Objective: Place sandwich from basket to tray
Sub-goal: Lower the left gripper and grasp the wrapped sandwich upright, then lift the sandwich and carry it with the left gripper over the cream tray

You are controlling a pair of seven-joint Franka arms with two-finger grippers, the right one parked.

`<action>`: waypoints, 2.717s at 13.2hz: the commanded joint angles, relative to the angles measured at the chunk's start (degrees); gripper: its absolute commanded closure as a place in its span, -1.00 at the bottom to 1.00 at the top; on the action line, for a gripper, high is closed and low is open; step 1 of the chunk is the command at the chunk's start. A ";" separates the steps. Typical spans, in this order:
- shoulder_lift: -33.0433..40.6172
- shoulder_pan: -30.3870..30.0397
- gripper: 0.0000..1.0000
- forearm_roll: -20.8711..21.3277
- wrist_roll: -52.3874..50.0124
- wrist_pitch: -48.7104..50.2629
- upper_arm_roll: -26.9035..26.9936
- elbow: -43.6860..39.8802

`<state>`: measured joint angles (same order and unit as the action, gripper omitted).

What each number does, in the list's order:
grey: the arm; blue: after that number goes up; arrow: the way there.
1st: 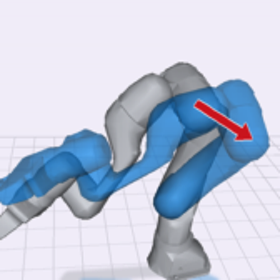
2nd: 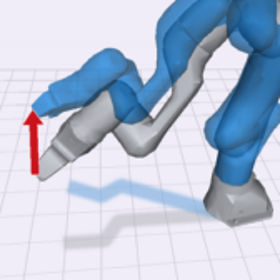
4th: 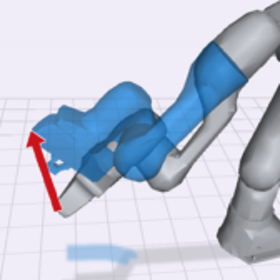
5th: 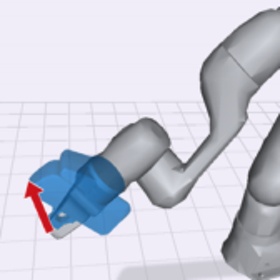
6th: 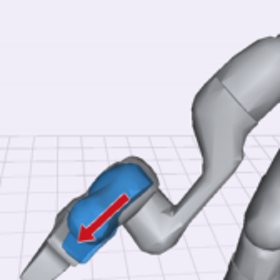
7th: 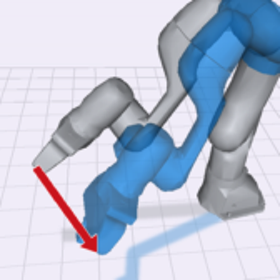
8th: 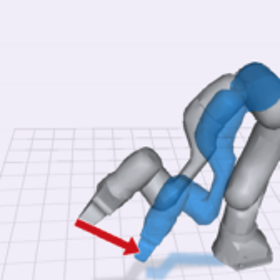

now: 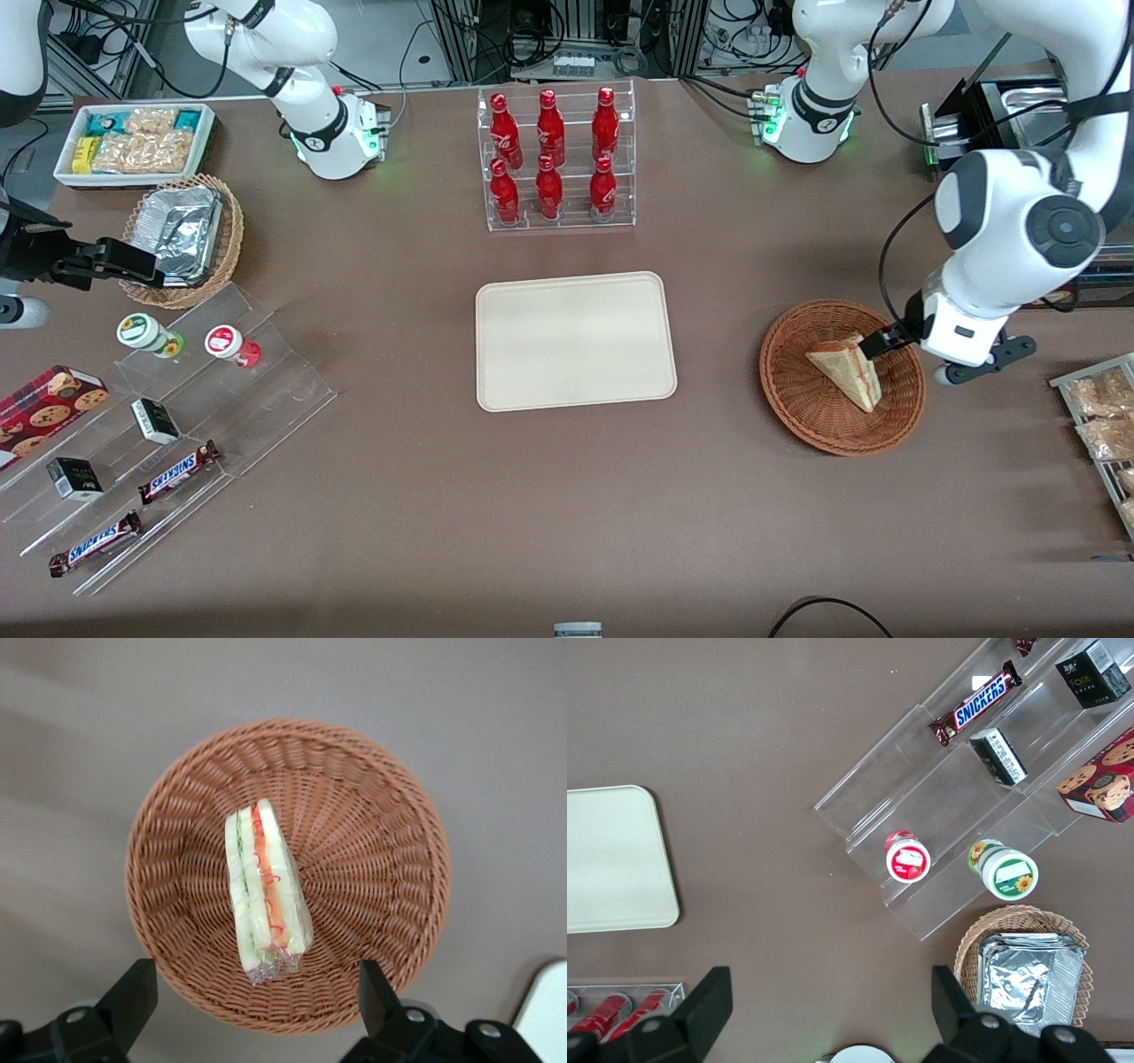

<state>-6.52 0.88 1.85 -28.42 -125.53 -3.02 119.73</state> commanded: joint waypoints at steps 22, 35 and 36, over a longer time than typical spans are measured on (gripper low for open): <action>-8.07 0.09 1.00 1.65 -8.49 -10.71 -0.58 3.06; -17.71 23.97 1.00 1.93 -12.45 17.78 -1.37 -31.12; -20.52 25.91 1.00 1.84 -12.45 17.52 -1.46 -33.75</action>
<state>-20.48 23.28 4.21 -40.17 -108.96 -5.14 93.19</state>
